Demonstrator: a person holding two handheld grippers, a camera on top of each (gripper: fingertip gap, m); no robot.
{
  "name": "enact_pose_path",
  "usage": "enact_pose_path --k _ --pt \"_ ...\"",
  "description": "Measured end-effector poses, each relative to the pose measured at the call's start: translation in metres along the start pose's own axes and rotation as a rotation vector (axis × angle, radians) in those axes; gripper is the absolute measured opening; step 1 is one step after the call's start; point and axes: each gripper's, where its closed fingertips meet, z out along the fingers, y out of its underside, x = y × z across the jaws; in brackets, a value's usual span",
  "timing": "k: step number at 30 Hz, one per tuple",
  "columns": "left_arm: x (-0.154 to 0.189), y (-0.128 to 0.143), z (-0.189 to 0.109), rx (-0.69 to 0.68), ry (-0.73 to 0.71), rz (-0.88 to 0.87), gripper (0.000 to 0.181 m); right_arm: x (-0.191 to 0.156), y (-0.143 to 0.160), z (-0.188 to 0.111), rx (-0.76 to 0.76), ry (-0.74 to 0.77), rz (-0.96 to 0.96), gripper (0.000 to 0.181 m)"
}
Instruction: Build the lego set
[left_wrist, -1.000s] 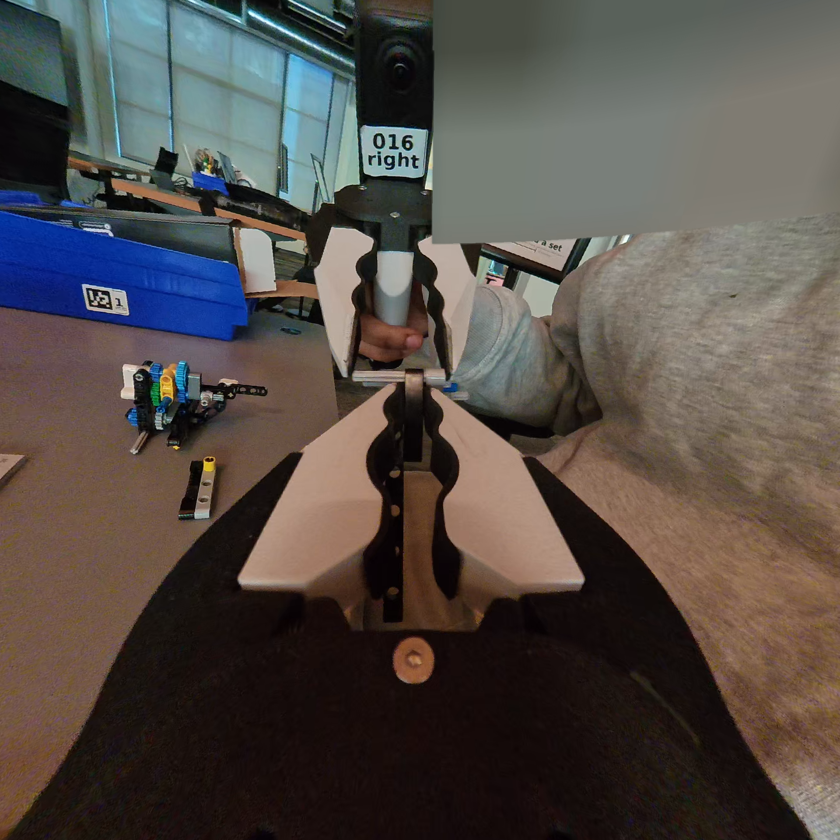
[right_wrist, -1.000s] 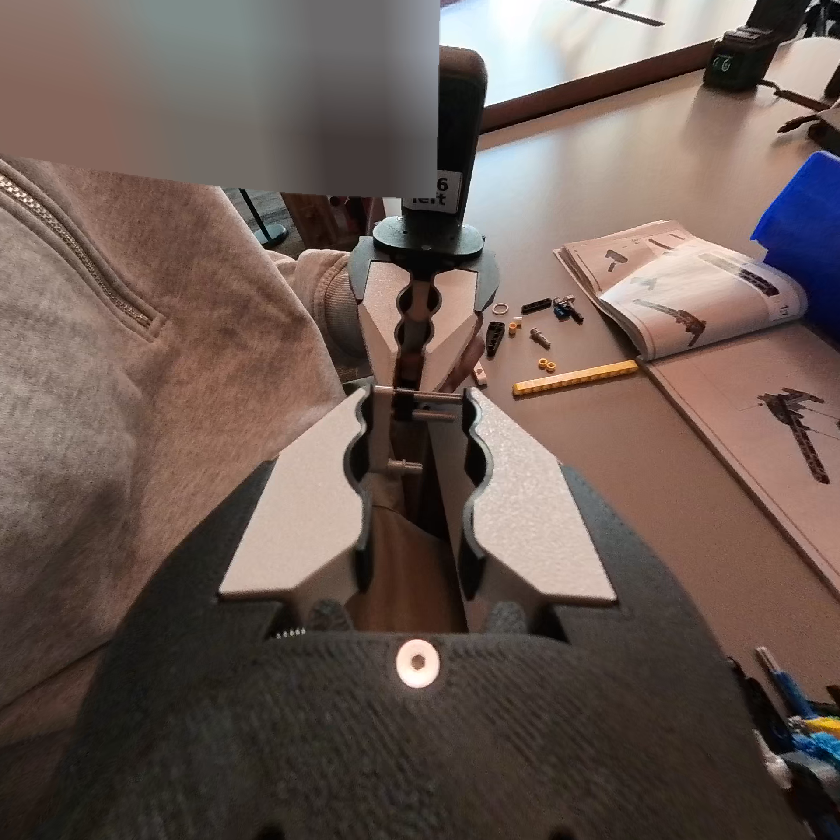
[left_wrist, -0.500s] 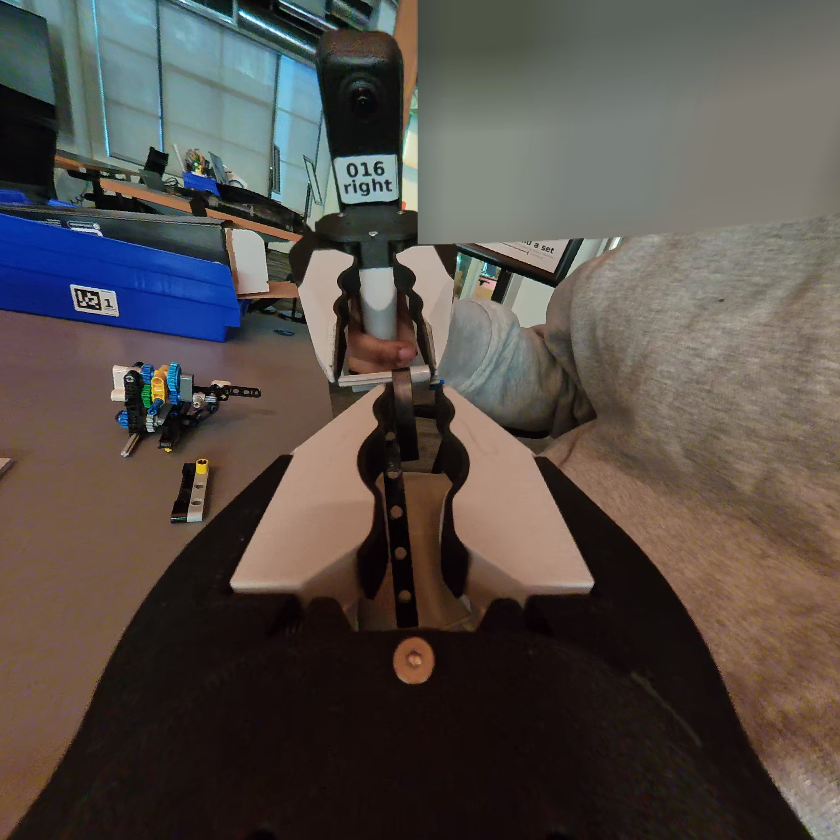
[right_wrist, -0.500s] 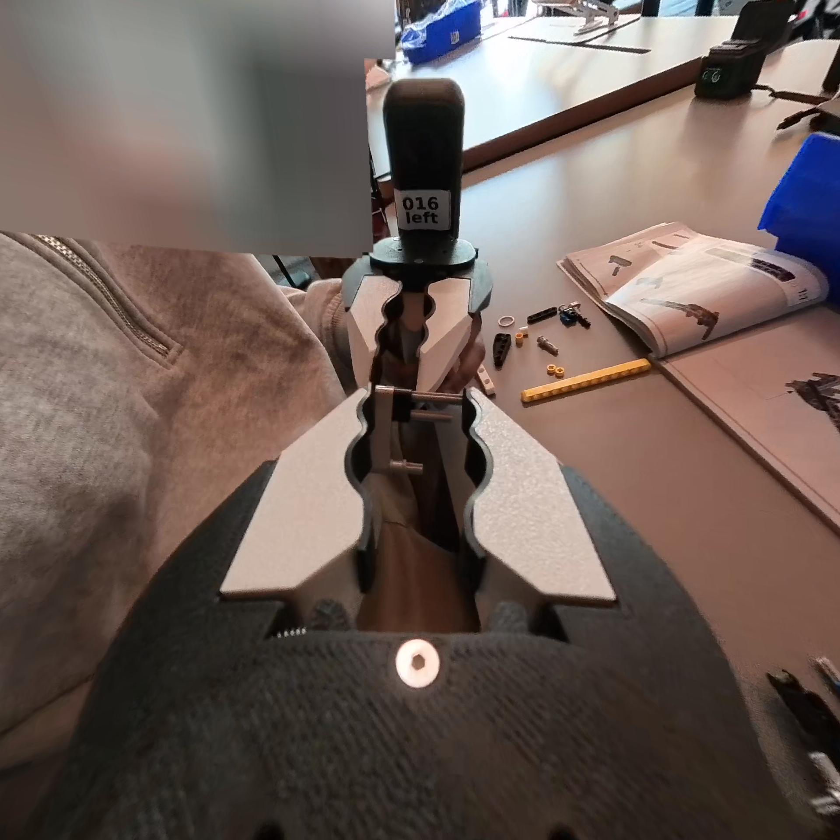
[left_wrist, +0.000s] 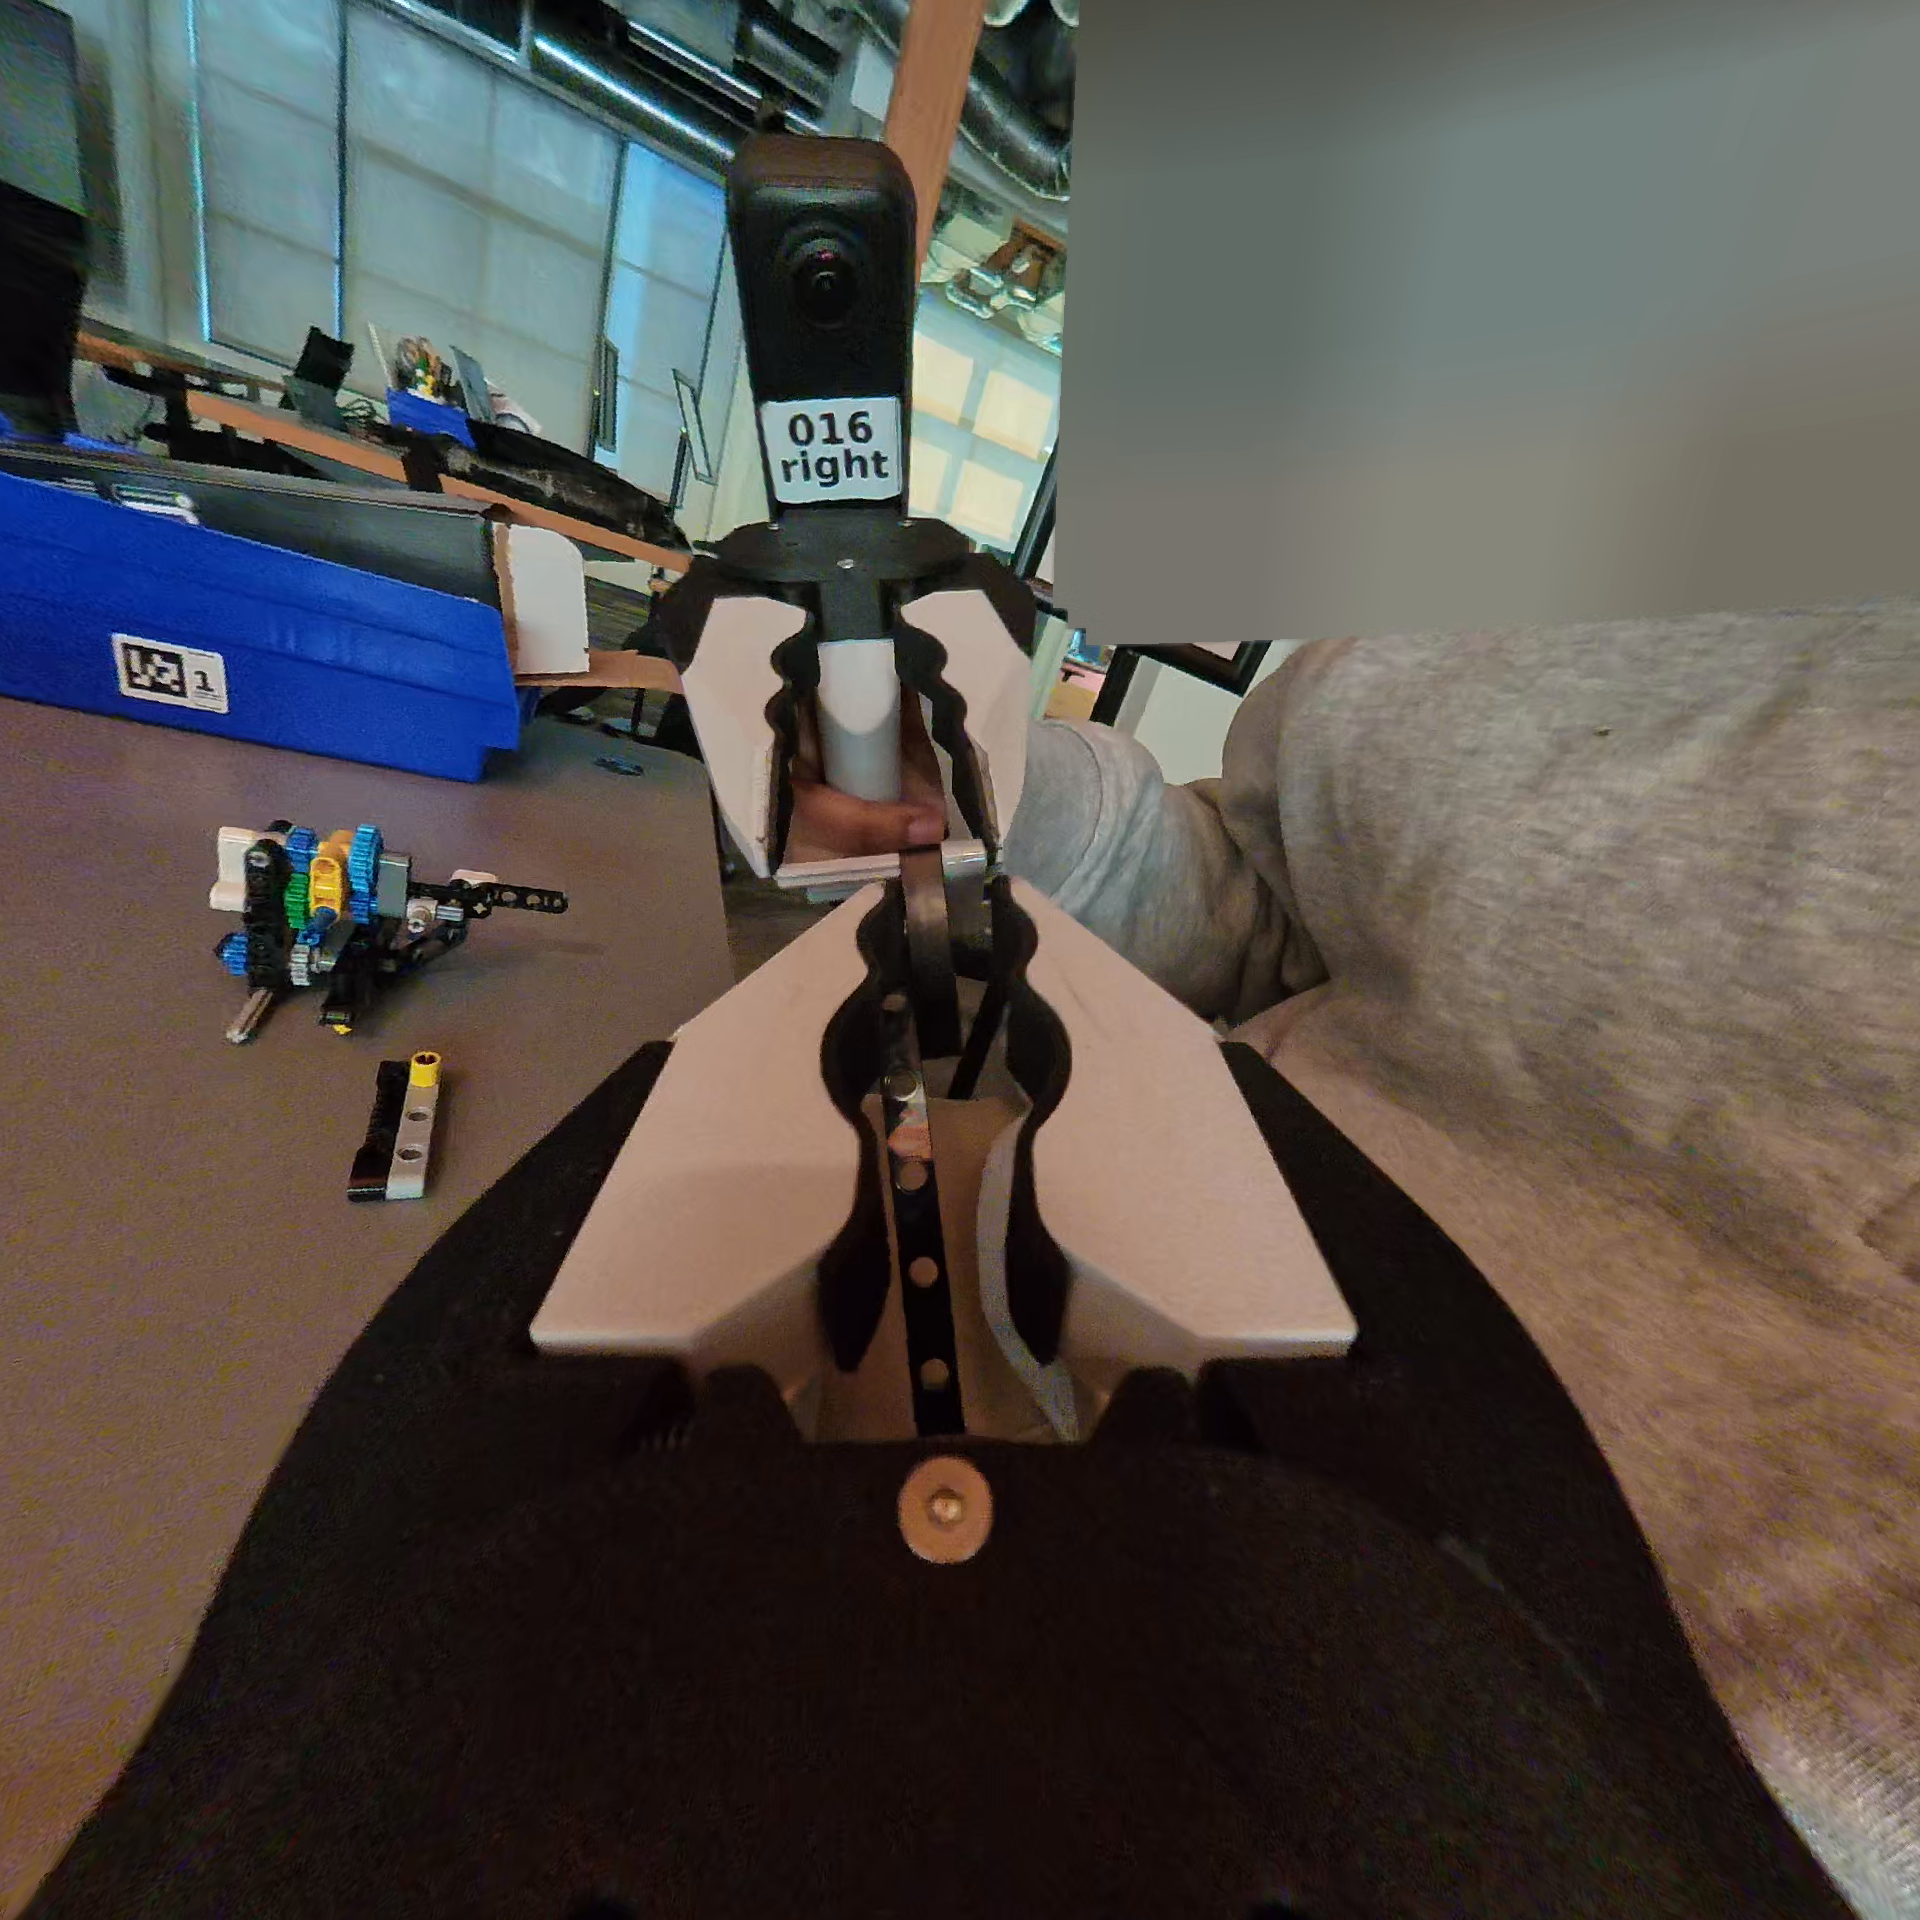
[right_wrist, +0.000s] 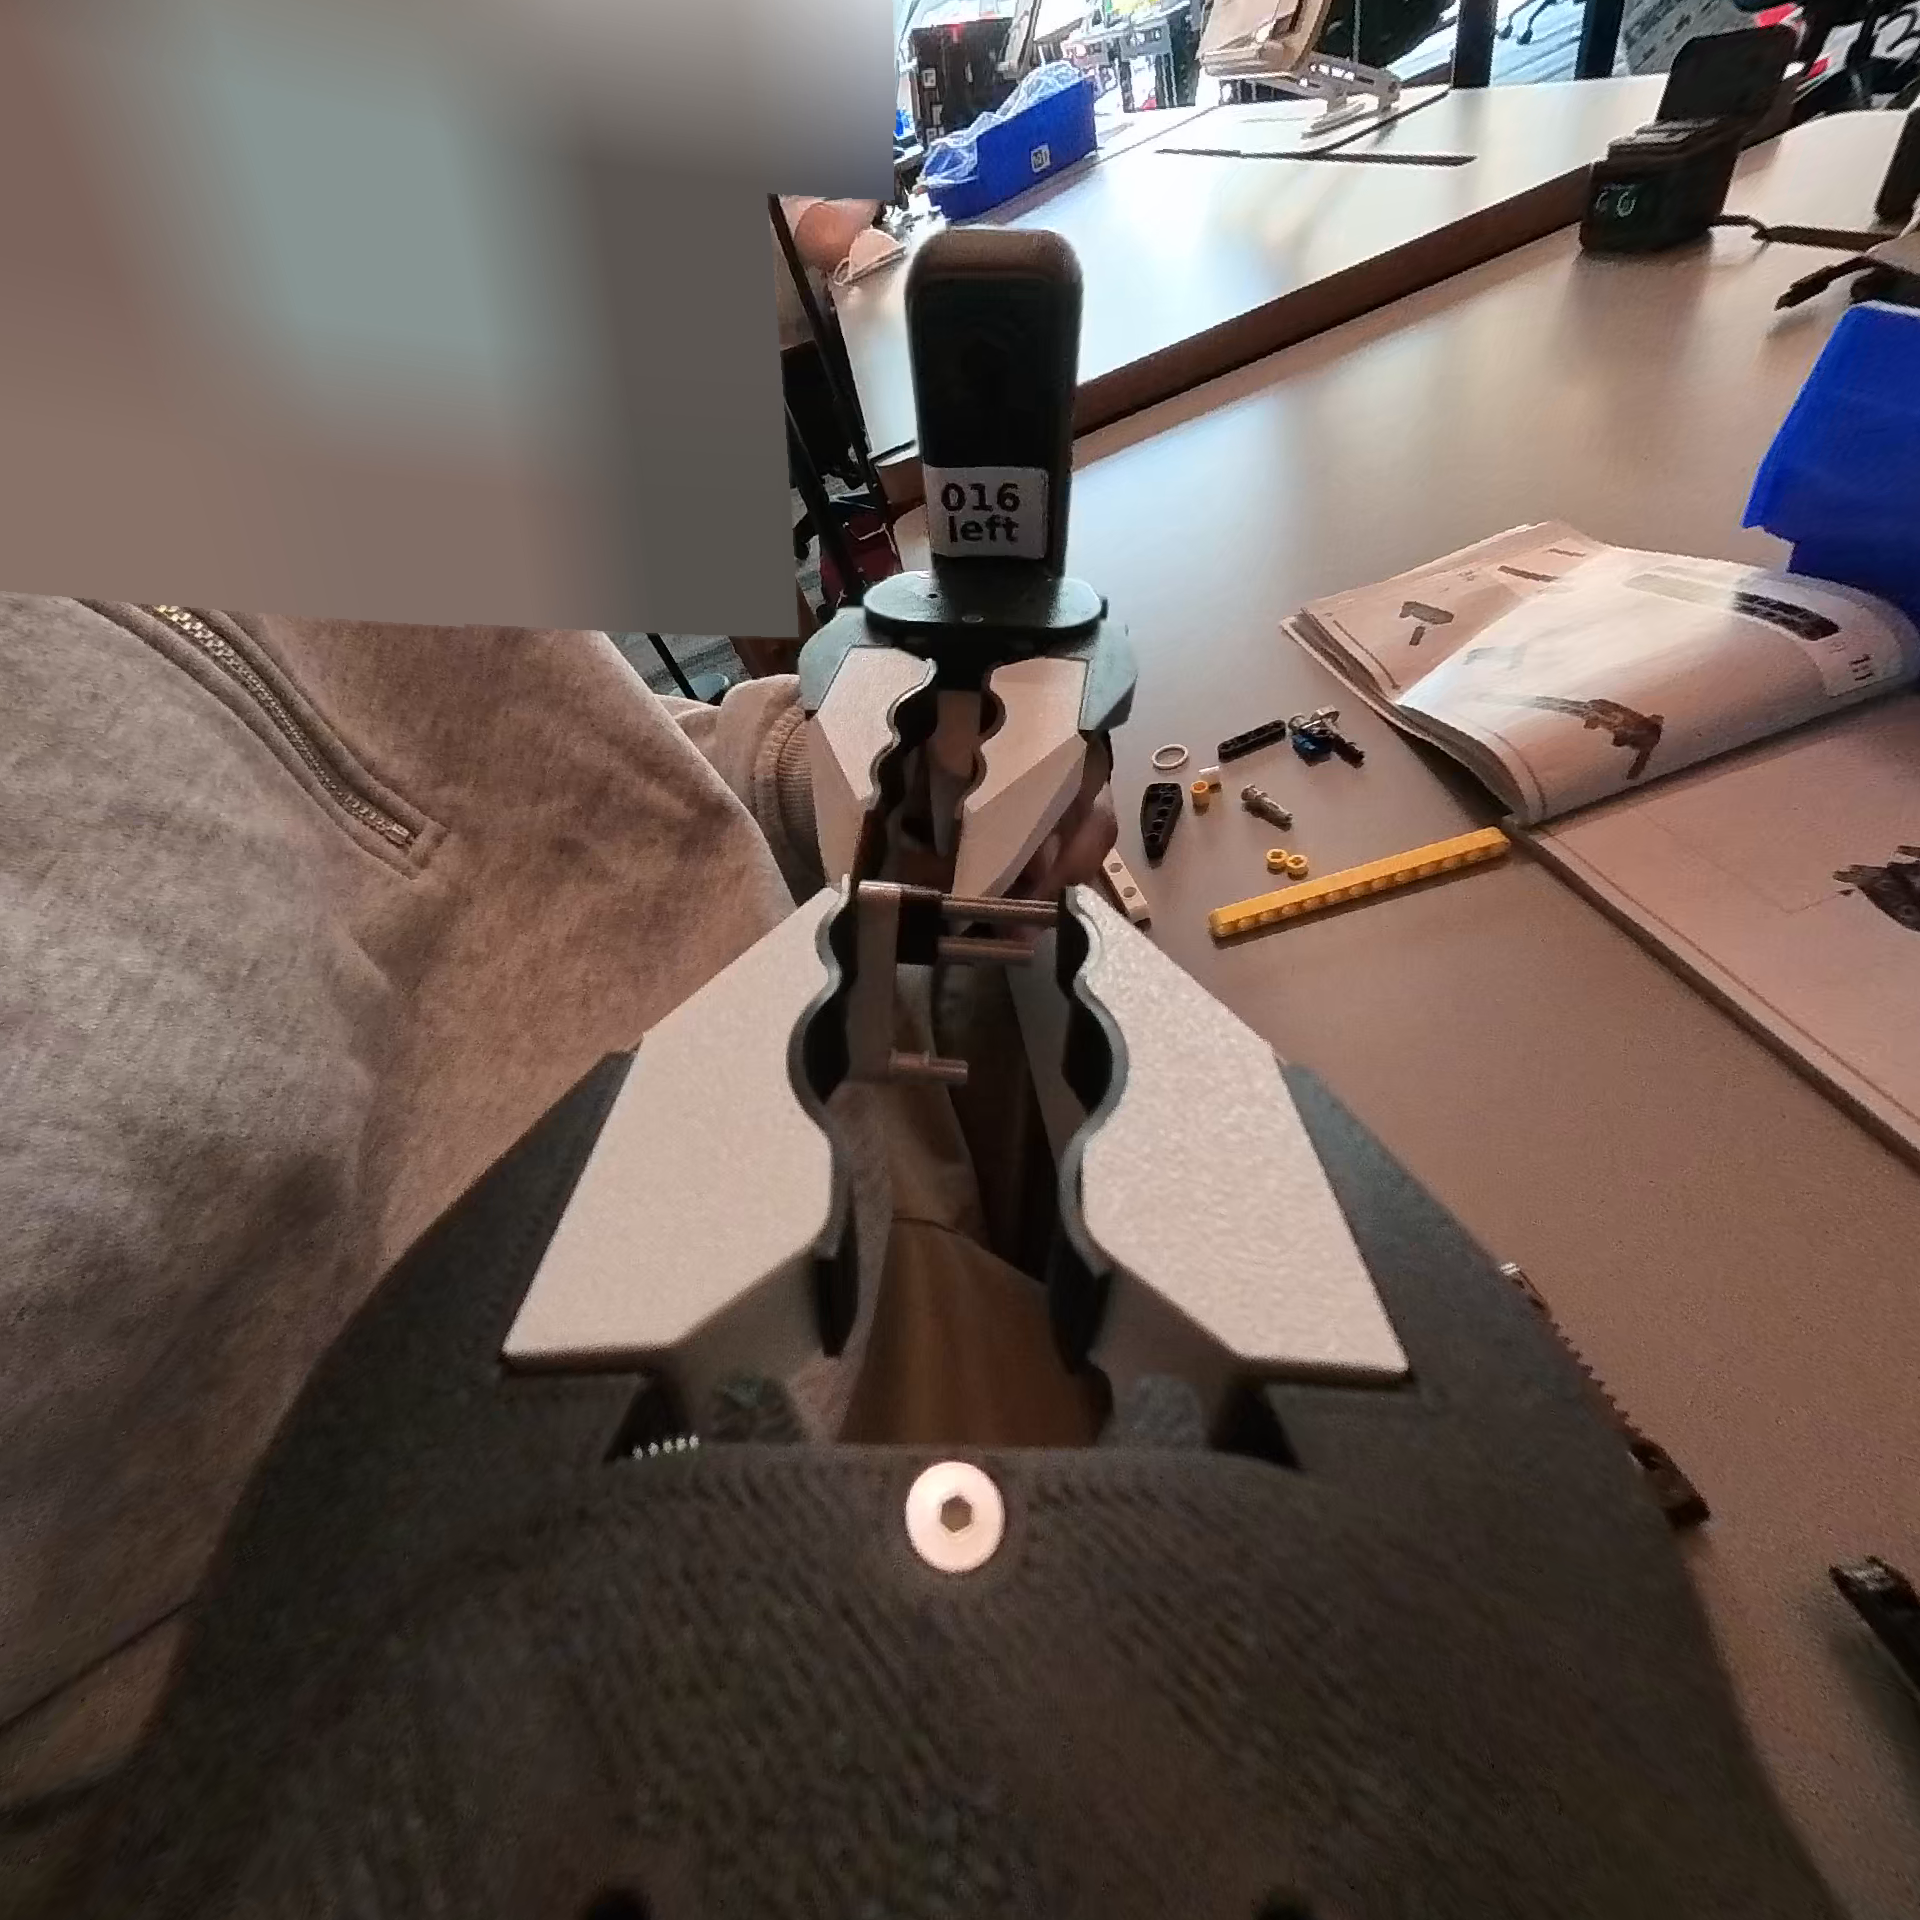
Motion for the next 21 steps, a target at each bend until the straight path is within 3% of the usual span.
enact_pose_path --k 21 --pt "-0.0013 -0.0027 0.0007 0.022 0.014 -0.063 0.012 0.0010 -0.0017 -0.0007 -0.002 0.008 -0.003 0.037"
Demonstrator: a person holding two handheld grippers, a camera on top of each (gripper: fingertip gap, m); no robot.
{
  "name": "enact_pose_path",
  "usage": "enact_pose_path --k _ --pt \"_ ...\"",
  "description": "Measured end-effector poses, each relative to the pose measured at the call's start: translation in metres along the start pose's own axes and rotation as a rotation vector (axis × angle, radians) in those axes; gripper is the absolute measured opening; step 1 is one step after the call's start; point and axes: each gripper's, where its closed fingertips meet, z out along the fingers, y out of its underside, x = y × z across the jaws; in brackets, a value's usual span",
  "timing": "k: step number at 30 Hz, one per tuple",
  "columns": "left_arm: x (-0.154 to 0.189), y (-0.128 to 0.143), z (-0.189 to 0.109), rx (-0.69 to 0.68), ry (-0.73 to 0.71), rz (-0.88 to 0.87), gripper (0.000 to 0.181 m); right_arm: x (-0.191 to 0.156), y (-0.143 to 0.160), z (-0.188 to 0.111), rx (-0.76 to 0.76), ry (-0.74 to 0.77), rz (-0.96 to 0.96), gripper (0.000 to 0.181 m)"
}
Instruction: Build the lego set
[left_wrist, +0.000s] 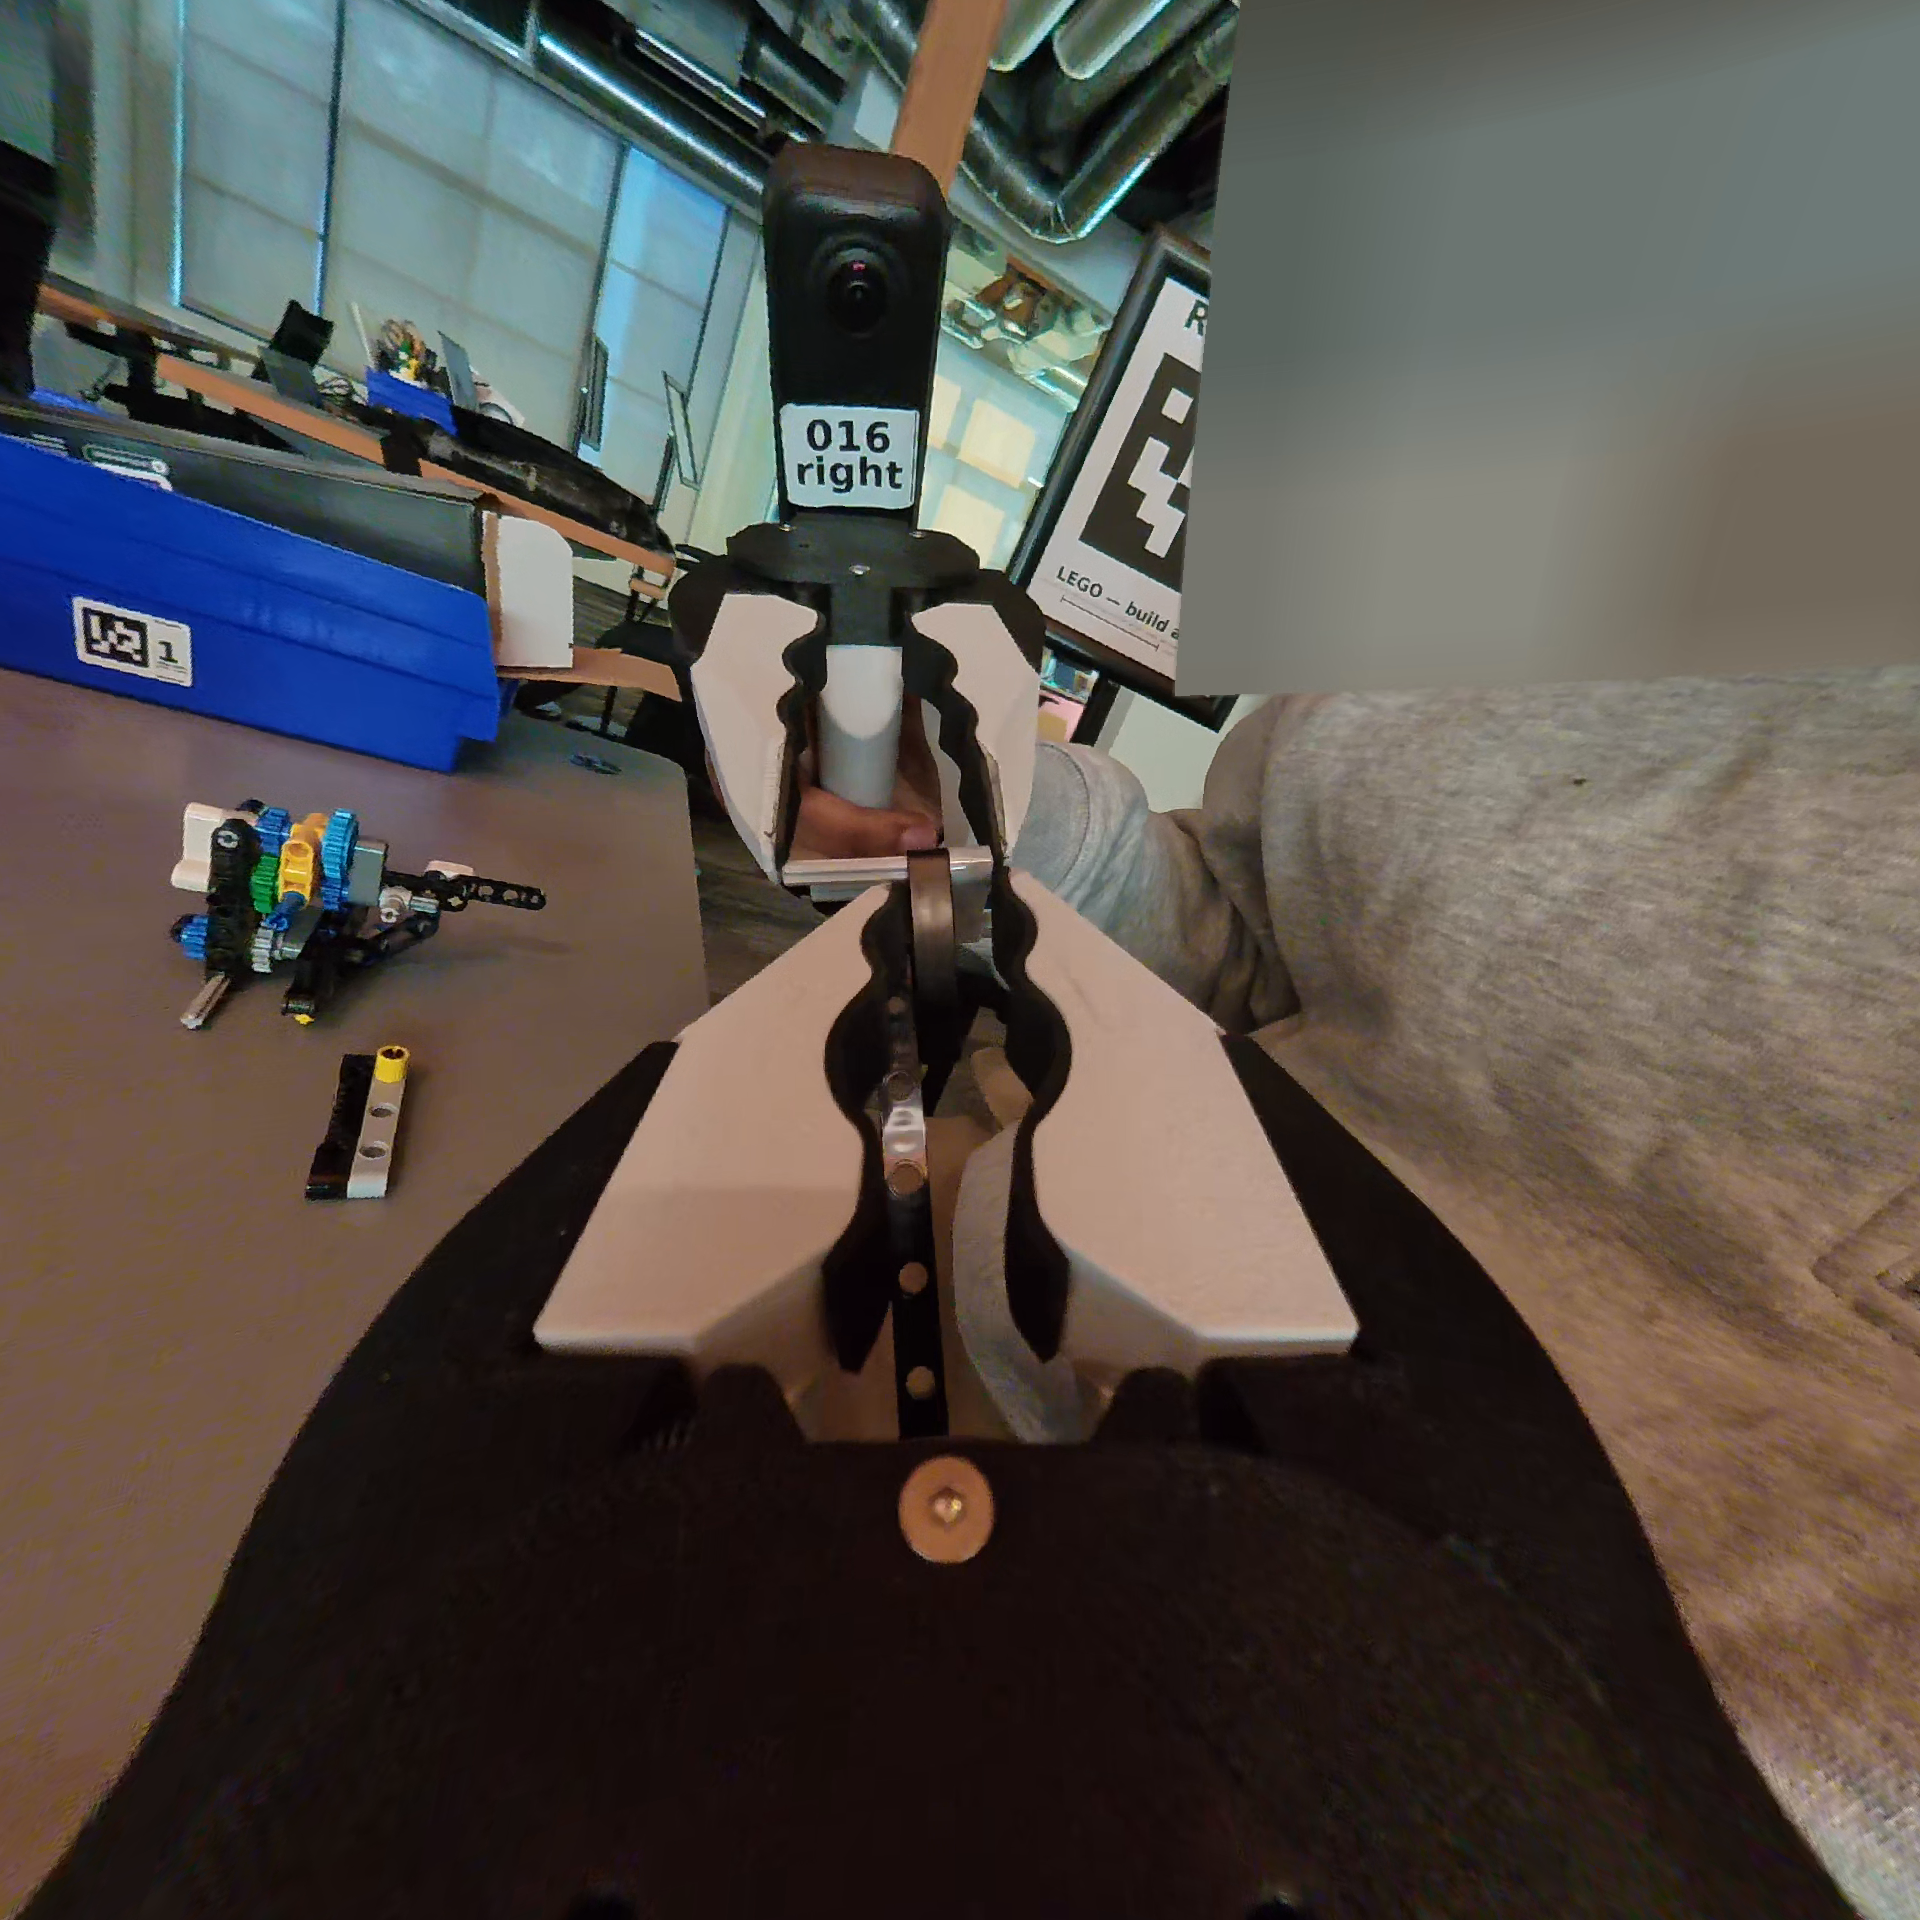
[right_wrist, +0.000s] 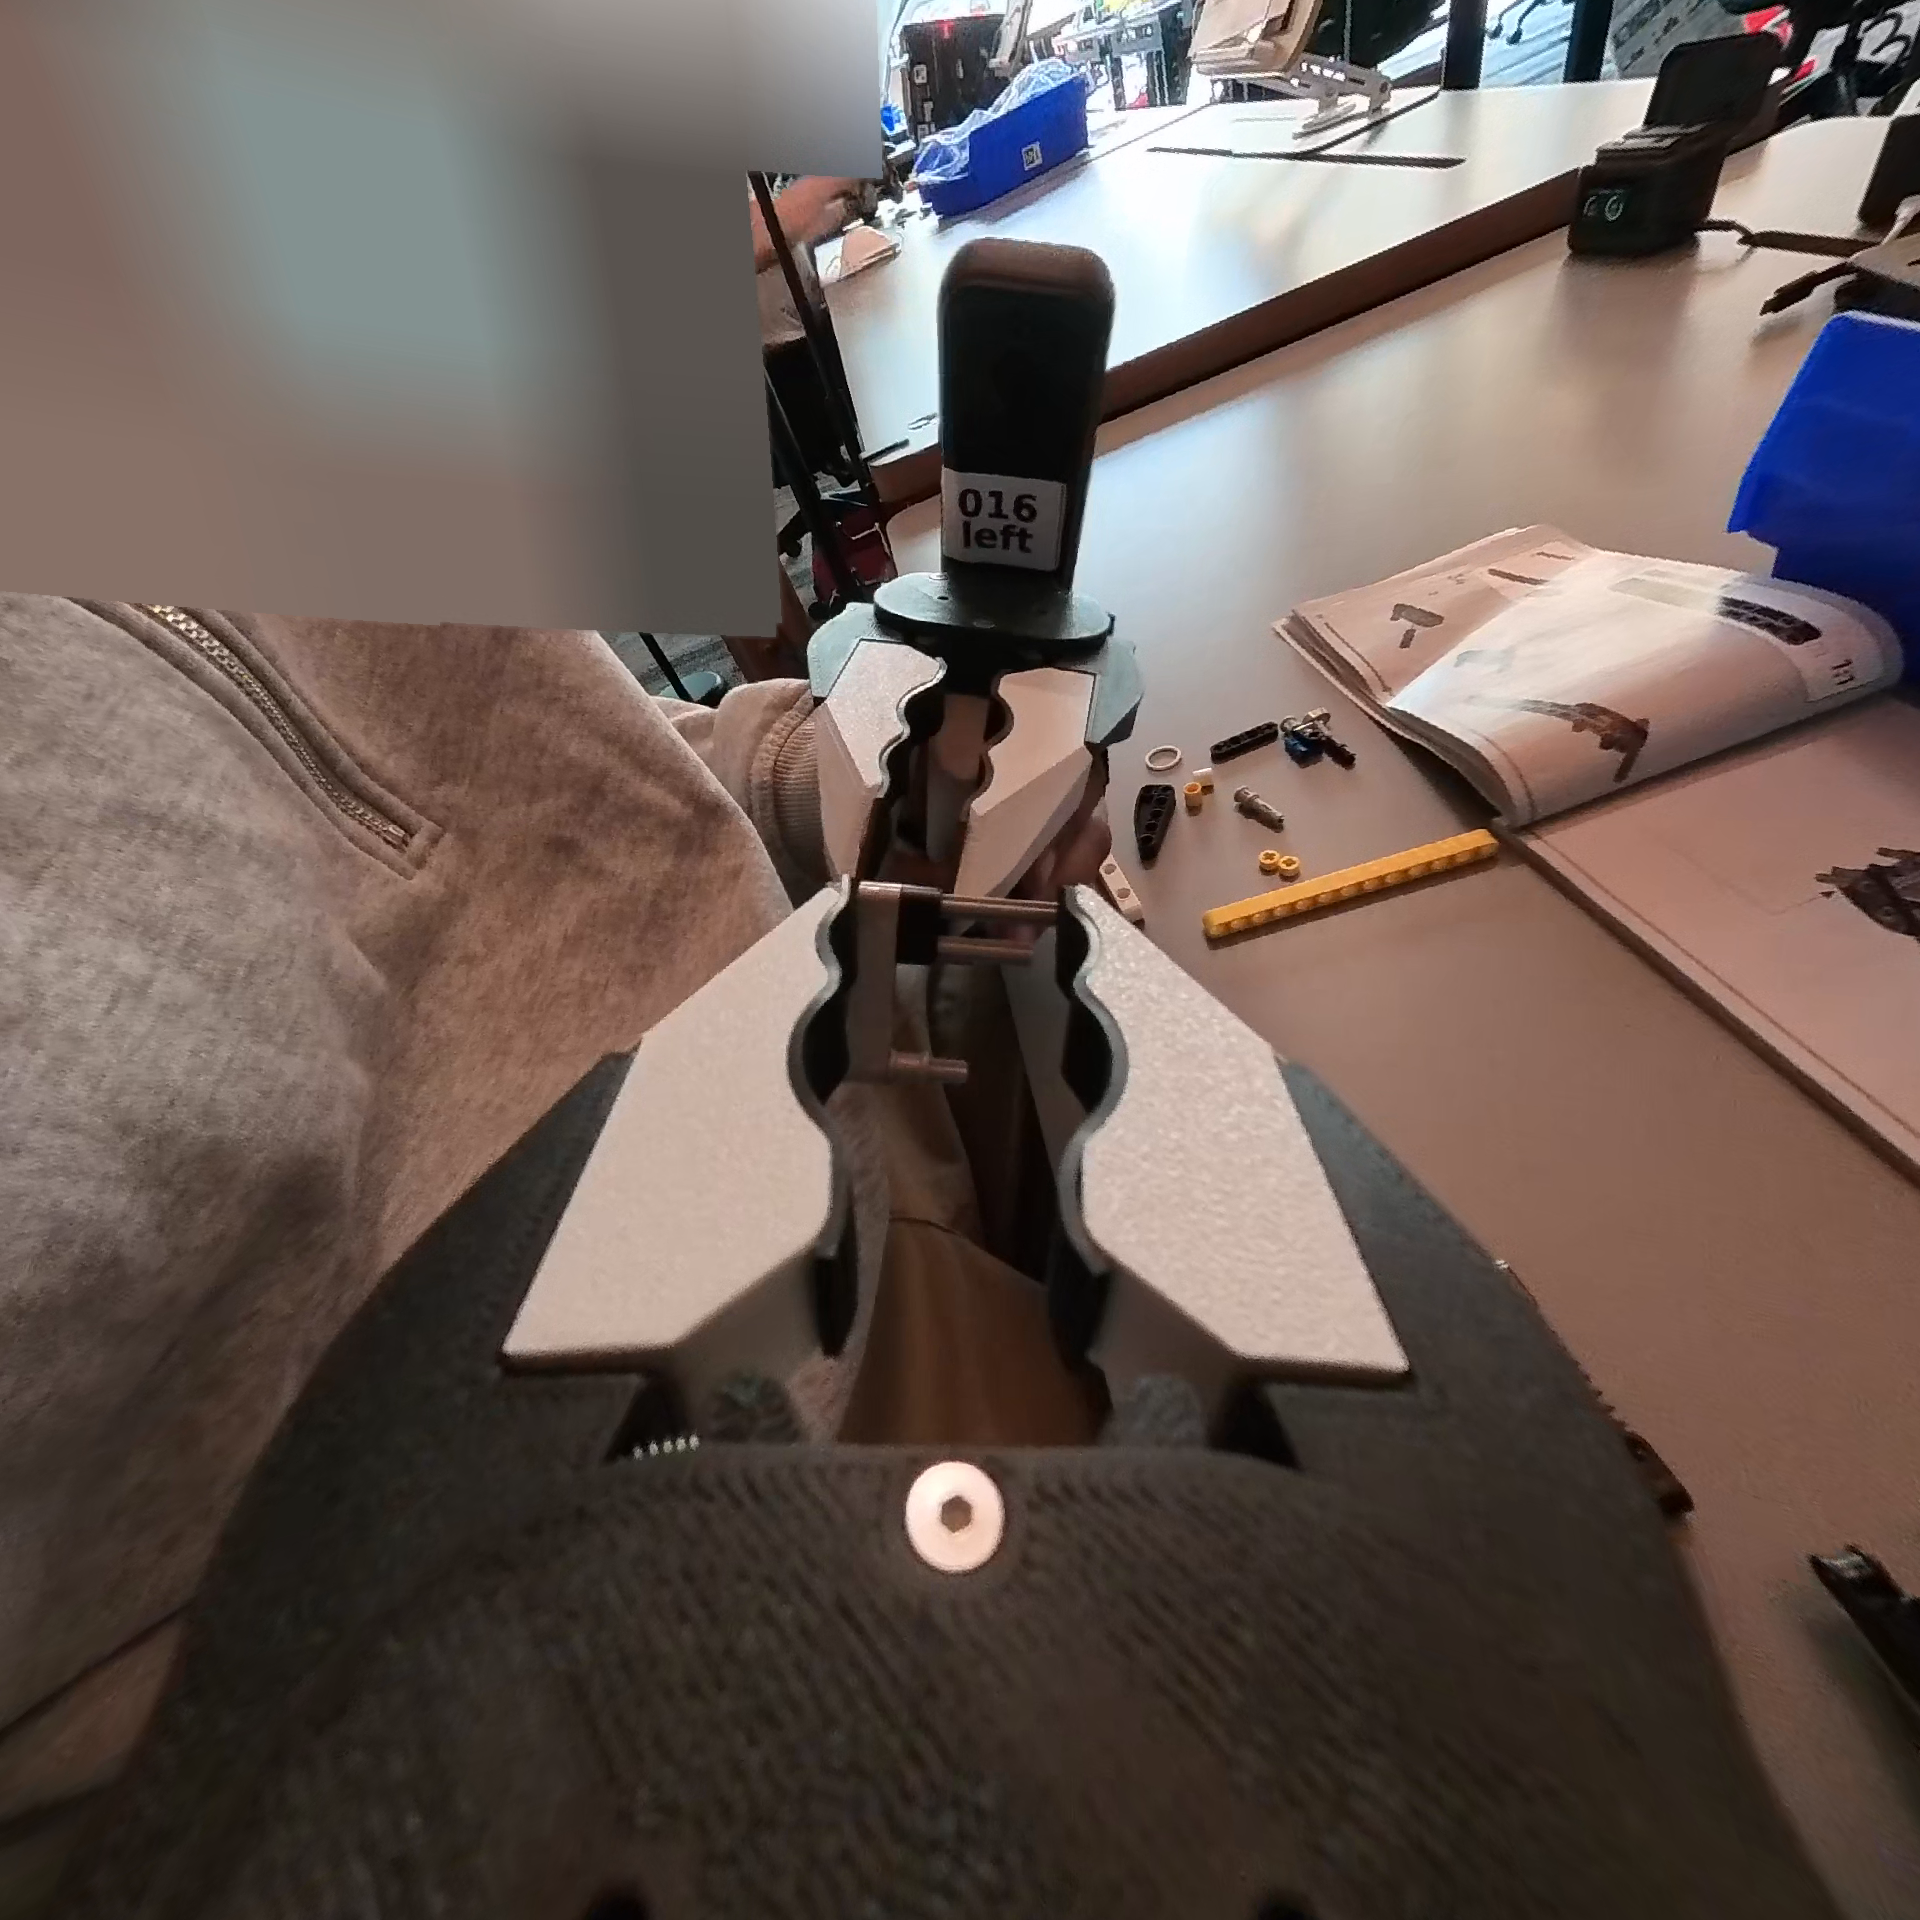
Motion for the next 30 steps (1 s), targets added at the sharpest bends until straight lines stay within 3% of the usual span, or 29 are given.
enact_pose_path --k 30 --pt "0.0017 0.0058 0.0008 -0.050 0.001 0.036 0.011 -0.0031 0.0074 -0.0009 -0.187 -0.045 -0.046 0.037"
